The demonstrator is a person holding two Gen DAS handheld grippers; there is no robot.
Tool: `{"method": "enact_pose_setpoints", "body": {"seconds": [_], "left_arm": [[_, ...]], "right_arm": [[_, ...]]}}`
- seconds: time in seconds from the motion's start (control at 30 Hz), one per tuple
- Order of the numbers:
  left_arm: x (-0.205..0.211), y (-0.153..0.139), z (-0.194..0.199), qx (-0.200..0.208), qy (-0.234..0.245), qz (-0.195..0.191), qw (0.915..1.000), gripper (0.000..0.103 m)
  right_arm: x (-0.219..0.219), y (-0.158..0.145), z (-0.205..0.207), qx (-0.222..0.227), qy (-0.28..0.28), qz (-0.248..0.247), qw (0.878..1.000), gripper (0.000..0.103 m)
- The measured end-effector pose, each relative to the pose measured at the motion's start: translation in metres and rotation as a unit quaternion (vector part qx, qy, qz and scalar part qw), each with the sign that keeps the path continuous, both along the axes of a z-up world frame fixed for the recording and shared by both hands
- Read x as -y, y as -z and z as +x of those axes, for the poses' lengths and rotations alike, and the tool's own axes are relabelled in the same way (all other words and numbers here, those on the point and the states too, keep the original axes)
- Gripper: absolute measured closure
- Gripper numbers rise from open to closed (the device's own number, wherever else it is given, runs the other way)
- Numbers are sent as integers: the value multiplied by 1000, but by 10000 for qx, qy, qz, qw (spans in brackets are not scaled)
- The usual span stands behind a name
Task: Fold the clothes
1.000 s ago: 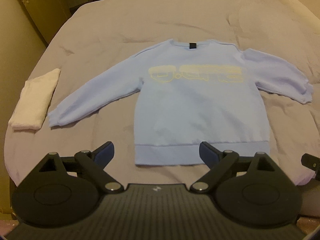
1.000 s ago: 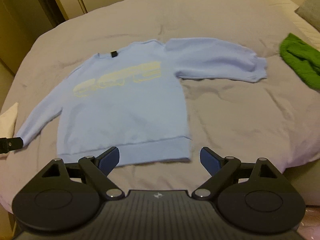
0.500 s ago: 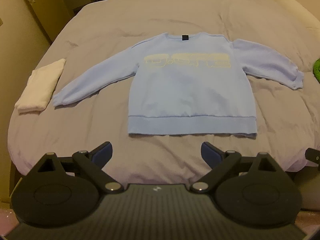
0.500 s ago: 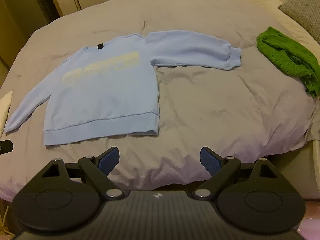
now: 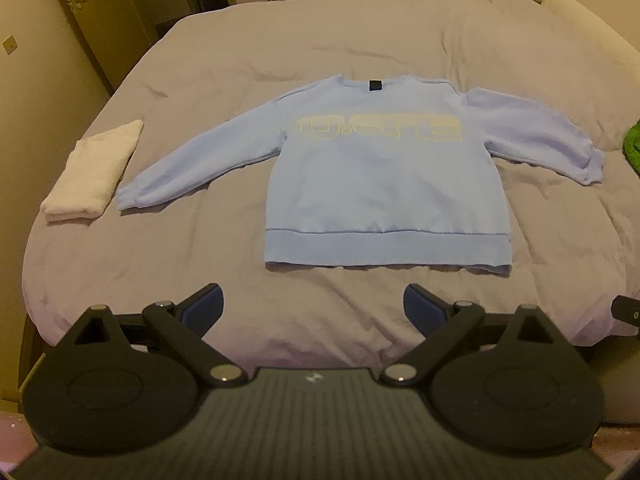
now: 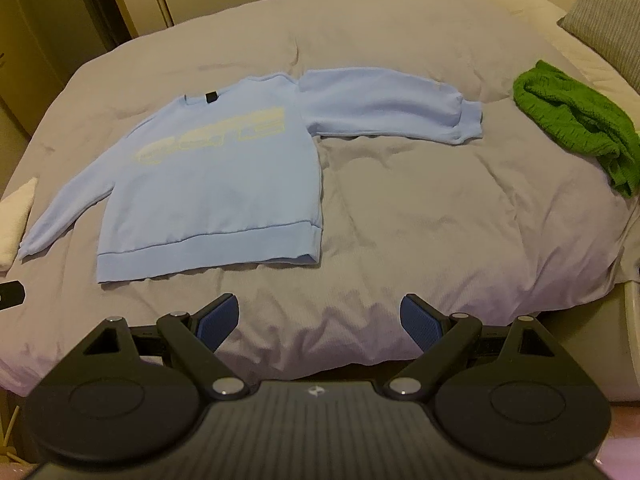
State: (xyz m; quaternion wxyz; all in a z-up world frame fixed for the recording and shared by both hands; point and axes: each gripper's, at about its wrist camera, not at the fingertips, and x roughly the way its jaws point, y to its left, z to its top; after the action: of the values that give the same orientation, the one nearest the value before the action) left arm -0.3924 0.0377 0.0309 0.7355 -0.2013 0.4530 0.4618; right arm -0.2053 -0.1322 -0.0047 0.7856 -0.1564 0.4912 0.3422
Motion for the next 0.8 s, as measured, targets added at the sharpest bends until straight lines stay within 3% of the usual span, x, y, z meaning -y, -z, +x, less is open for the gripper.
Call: {"method": "enact_pose_setpoints", "body": {"seconds": [0.4,0.53,0.8], "left_arm": [[-15,8,-3,76,-133,-89,9998,6],[-41,20,-3,67,-189,-270,9994,6],[-133,43,5,214,-155,-641,9976,6]], "right_arm": [[-14,1,5,37,-116,16,9999,13],[-37,7,12,-20,-157,-54,9999,13],[-107,20,38,-163,-31,-194,9997,13]]}}
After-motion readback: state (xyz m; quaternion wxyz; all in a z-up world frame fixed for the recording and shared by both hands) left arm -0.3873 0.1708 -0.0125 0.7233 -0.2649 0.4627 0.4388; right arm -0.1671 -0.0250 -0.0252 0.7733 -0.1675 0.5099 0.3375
